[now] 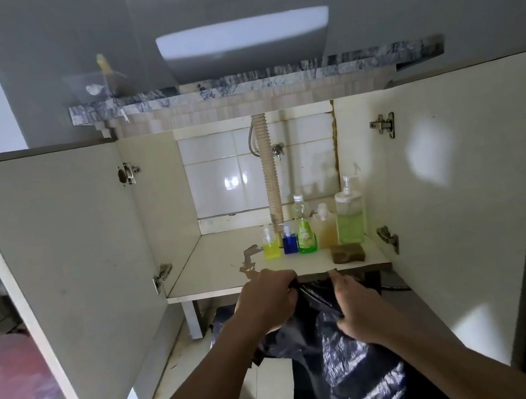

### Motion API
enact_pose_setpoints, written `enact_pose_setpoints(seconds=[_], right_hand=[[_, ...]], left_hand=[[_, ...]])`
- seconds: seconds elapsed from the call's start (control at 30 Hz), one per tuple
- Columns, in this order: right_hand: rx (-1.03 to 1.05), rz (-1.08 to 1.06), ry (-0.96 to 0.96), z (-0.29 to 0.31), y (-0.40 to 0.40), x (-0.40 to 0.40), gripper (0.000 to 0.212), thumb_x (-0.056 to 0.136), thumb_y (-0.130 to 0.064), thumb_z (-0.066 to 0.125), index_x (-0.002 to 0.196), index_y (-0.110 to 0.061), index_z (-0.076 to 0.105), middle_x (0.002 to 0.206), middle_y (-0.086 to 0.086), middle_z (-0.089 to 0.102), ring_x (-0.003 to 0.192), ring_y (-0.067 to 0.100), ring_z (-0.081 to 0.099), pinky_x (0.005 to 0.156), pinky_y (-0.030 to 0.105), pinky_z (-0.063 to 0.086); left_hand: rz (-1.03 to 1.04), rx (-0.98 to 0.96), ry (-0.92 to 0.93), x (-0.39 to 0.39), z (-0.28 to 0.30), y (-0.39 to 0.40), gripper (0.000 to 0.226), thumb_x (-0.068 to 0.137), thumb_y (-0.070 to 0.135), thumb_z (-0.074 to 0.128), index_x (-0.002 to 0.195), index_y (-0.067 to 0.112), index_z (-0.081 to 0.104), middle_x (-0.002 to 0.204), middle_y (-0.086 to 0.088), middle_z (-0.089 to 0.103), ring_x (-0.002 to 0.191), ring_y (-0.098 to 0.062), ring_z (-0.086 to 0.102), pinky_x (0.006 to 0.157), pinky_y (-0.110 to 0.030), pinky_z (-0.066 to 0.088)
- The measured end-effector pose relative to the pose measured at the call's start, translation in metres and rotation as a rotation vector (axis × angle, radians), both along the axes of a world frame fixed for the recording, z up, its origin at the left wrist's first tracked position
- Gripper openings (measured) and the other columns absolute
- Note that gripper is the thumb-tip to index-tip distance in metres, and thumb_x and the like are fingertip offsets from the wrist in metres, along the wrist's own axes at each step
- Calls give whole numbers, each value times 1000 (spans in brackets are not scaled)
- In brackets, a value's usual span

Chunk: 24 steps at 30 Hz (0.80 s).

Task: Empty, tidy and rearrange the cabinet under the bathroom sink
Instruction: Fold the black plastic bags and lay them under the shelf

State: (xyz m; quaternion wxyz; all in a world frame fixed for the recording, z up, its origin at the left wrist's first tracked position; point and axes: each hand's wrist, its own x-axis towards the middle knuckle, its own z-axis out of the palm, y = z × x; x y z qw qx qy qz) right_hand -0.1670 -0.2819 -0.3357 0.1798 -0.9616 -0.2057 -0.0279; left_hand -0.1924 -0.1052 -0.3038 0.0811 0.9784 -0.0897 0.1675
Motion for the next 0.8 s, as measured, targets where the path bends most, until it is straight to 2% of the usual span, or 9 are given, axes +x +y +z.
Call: enact_pose_setpoints(seconds=[0.07, 0.2, 0.27, 0.47, 0.53, 0.6, 0.67, 0.73, 0.8], right_hand=[[-77, -79, 74, 4, -13, 7, 44, 86, -9, 56, 128, -9, 46, 112, 7, 59, 98, 22, 62, 77, 29, 51], [-191, -133, 64, 14, -33, 17, 31, 88, -6, 45, 116, -13, 57, 111, 7, 62, 104, 22, 60, 79, 31, 49], [-212, -131, 16, 21, -36, 19, 14, 87, -5, 43, 93, -12, 55, 100, 5, 59, 96, 21, 60, 71, 28, 44], [-237, -52, -26, 34, -49, 27, 13, 87, -6, 45, 77, -13, 50, 75, -2, 44, 63, 11, 46, 59, 24, 37], [-309, -31, 26, 31, -57, 36, 22, 88, -9, 48, 68, -15, 42, 81, 3, 52, 63, 11, 46, 61, 25, 37], [-376, -54, 13, 24, -64, 46, 22, 88, -10, 50, 68, -14, 40, 98, 11, 60, 77, 21, 55, 66, 27, 39], [-365, -138, -39, 14, -71, 57, 6, 87, -8, 49, 82, -11, 50, 103, 12, 61, 93, 29, 61, 68, 28, 41], [-265, -236, -108, 6, -77, 69, 13, 86, -5, 49, 96, -7, 57, 103, 13, 61, 98, 33, 62, 70, 31, 43], [-112, -310, -220, 4, -83, 79, 14, 85, -3, 50, 97, -5, 57, 99, 14, 61, 96, 35, 61, 70, 34, 43]], left_hand=[[-38, 42, 36, -2, 1, 4, 24, 93, 24, 48, 112, 22, 61, 108, -5, 65, 101, -25, 58, 81, -36, 49], [-72, 41, 240, -7, 1, 9, 40, 82, 37, 67, 120, 29, 53, 116, -3, 61, 106, -24, 56, 87, -39, 50], [-50, 15, 342, -10, 3, 8, 53, 74, 46, 74, 119, 28, 54, 116, -1, 61, 105, -22, 56, 87, -39, 50], [130, 277, 518, 9, -4, 5, 55, 77, 17, 69, 130, 14, 53, 115, -13, 62, 103, -29, 61, 87, -36, 54], [171, 320, 550, 22, -11, 2, 49, 78, 15, 67, 125, 10, 56, 115, -15, 62, 103, -29, 61, 87, -35, 53], [213, 339, 529, 35, -18, -4, 42, 80, 14, 63, 121, 9, 57, 117, -14, 61, 105, -30, 60, 86, -35, 53], [253, 319, 432, 49, -25, -10, 41, 83, 14, 58, 124, 9, 53, 122, -14, 58, 110, -32, 59, 86, -37, 50], [282, 284, 291, 61, -27, -17, 35, 87, 13, 55, 122, 7, 54, 120, -14, 59, 110, -33, 59, 86, -39, 48], [290, 250, 161, 70, -22, -21, 27, 90, 15, 54, 115, 11, 60, 113, -11, 63, 106, -33, 61, 86, -39, 47]])
